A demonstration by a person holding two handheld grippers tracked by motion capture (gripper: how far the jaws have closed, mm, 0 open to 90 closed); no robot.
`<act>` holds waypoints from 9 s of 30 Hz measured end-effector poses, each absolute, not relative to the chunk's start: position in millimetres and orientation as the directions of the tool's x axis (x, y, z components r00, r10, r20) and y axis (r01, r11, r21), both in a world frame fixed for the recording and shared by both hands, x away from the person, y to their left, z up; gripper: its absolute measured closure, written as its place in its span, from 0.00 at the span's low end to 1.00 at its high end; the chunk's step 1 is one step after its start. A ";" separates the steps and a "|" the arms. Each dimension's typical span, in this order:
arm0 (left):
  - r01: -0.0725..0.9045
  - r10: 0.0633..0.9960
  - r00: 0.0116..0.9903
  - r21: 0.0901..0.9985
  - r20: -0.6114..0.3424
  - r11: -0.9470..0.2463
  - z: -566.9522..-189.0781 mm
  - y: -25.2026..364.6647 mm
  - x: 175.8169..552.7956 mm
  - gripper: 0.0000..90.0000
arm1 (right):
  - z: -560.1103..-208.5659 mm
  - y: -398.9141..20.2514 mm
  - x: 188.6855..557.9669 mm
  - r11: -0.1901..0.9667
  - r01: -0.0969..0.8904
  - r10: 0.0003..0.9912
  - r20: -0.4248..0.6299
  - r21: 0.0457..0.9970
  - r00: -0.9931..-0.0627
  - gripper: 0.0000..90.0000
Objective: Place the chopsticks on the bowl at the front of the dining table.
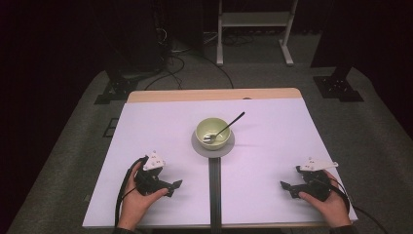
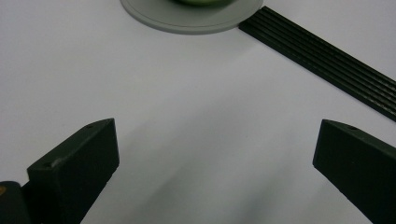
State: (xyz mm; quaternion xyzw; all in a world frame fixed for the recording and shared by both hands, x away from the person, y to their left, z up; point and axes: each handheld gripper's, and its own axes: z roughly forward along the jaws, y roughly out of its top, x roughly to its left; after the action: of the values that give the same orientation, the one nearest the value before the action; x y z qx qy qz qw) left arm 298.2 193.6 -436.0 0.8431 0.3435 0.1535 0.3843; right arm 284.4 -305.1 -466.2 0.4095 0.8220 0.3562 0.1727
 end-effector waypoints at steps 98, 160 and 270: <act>0.446 0.654 0.757 0.712 0.024 -0.542 -463.8 97.7 303.5 0.00 | -466.2 -305.2 284.5 0.411 0.550 0.796 0.008 0.727 -0.605 0.14; 0.465 0.679 0.732 0.683 0.061 -0.563 -458.7 145.7 280.2 0.00 | -466.2 -305.2 284.6 0.411 0.551 0.796 0.008 0.727 -0.605 0.14; 0.512 0.670 0.738 0.712 -0.078 -0.480 -444.2 155.9 315.6 0.58 | -466.2 -305.1 284.4 0.411 0.551 0.796 0.008 0.727 -0.605 0.14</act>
State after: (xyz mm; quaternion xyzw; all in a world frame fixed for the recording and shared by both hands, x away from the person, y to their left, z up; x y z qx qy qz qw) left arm 315.6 155.9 -444.2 0.8538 0.3462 0.1057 0.3741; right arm 284.4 -305.1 -466.2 0.4096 0.8220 0.3562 0.1724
